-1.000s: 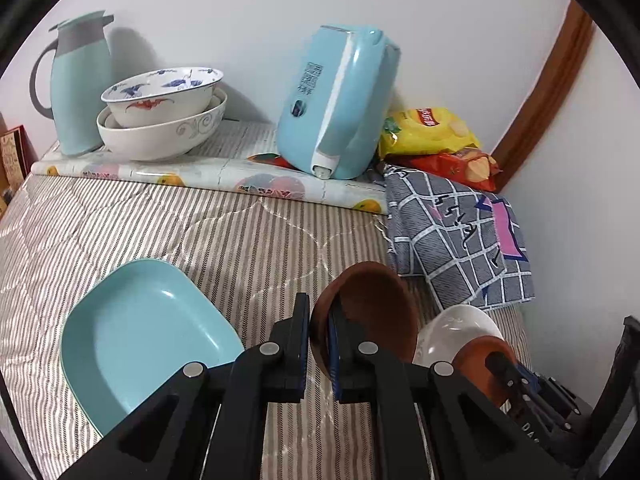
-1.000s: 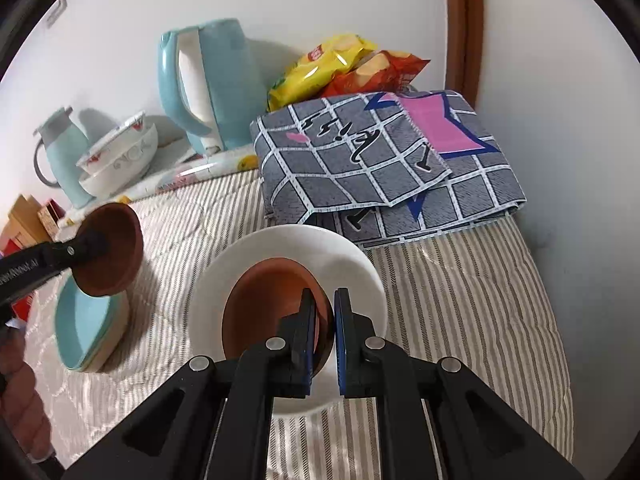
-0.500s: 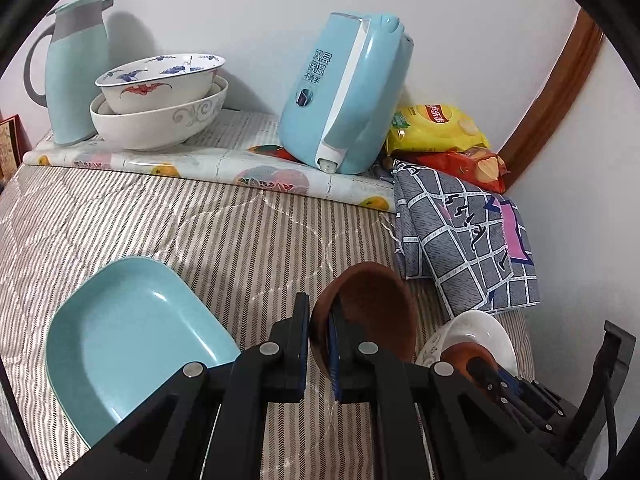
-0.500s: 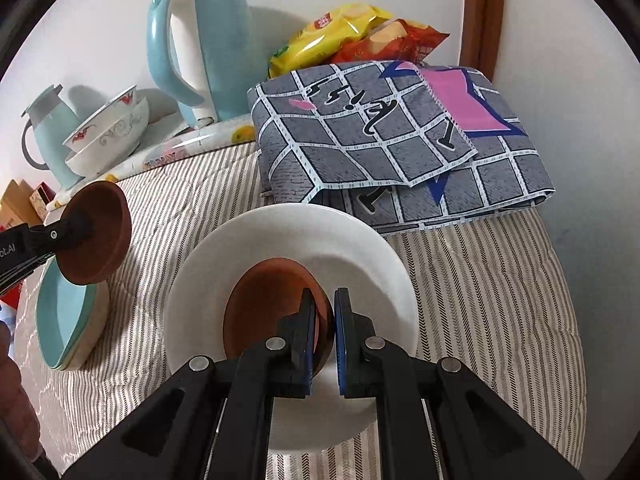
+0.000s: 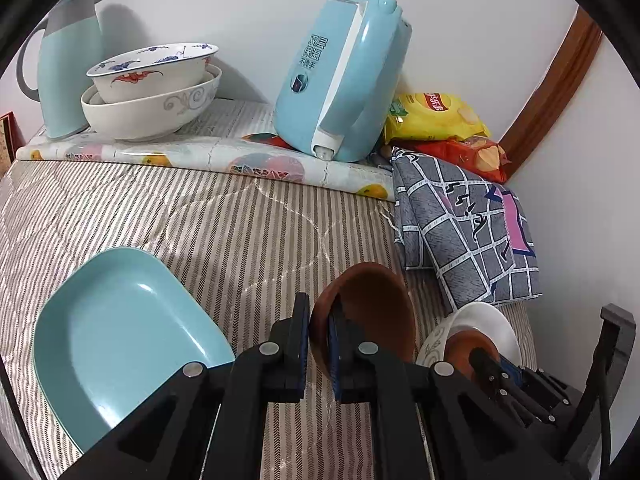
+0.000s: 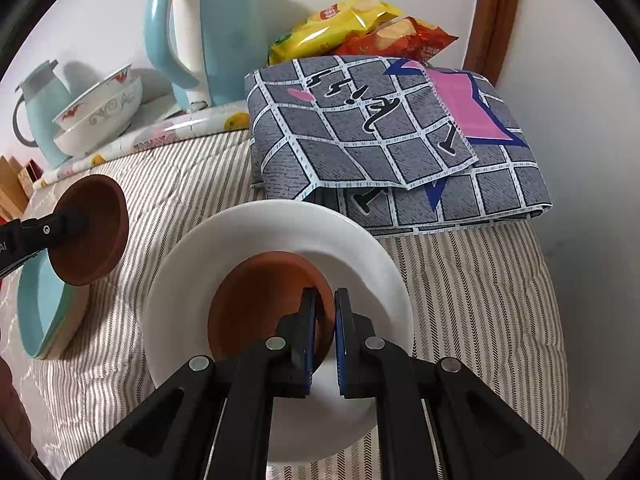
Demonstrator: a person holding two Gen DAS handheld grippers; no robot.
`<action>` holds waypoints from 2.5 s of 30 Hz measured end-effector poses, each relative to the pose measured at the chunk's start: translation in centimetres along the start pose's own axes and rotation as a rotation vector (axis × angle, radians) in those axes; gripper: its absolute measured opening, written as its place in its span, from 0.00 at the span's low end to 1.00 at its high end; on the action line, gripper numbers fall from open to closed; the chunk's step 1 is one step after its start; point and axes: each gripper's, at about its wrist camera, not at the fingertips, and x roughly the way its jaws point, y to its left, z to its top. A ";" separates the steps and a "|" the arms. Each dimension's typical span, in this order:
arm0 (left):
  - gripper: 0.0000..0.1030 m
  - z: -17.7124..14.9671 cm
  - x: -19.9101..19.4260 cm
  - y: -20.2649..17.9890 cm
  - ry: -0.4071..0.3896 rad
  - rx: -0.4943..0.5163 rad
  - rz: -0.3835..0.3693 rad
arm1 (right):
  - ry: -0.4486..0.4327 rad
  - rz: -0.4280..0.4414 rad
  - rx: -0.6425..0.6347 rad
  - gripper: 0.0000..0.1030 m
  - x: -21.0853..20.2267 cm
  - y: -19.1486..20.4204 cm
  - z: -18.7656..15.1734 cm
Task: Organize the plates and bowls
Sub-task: 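Lower the right gripper's brown bowl into the white bowl and open it, then lower the left gripper's brown bowl into the white bowl and open it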
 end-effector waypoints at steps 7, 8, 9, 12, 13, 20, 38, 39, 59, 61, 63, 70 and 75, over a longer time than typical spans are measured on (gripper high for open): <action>0.09 -0.3 0.0 0.0 0.007 0.003 0.003 | 0.019 -0.023 -0.037 0.11 0.3 0.4 0.0; 0.09 -0.4 0.0 0.0 0.008 0.003 0.003 | 0.024 -0.028 -0.048 0.12 0.4 0.5 0.0; 0.09 -0.4 0.0 0.0 0.008 0.004 0.003 | 0.025 -0.029 -0.052 0.13 0.3 0.6 -0.1; 0.09 -0.6 -0.2 0.1 0.013 0.000 0.007 | 0.028 -0.023 -0.061 0.20 0.4 0.9 -0.2; 0.09 -0.7 -0.3 0.1 0.013 0.001 0.009 | 0.027 -0.024 -0.065 0.23 0.4 0.9 -0.2; 0.09 -1.1 -1.1 -0.2 0.009 0.009 0.008 | 0.002 -0.025 -0.066 0.36 -0.3 1.2 -0.3; 0.09 -2.4 -3.1 -6.1 0.003 0.069 -0.100 | -0.131 -0.007 0.079 0.37 -8.0 -5.4 -3.3; 0.09 -2.6 -3.0 -6.5 0.009 0.071 -0.104 | -0.132 -0.011 0.084 0.37 -8.2 -5.7 -3.5; 0.09 -4.0 2.0 -10.1 0.103 0.087 -0.090 | -0.130 -0.005 0.179 0.37 -9.3 -11.0 -7.0; 0.09 -4.1 2.3 -10.2 0.108 0.087 -0.089 | -0.126 0.008 0.182 0.37 -9.1 -11.1 -7.0; 0.09 -4.1 2.7 -10.2 0.113 0.085 -0.086 | -0.129 0.012 0.179 0.37 -9.0 -11.1 -7.0; 0.09 -4.2 3.4 -10.1 0.128 0.075 -0.109 | -0.128 0.012 0.166 0.37 -8.9 -10.9 -6.9; 0.09 -4.1 3.4 -10.0 0.132 0.072 -0.126 | -0.122 0.015 0.168 0.37 -8.8 -10.8 -6.8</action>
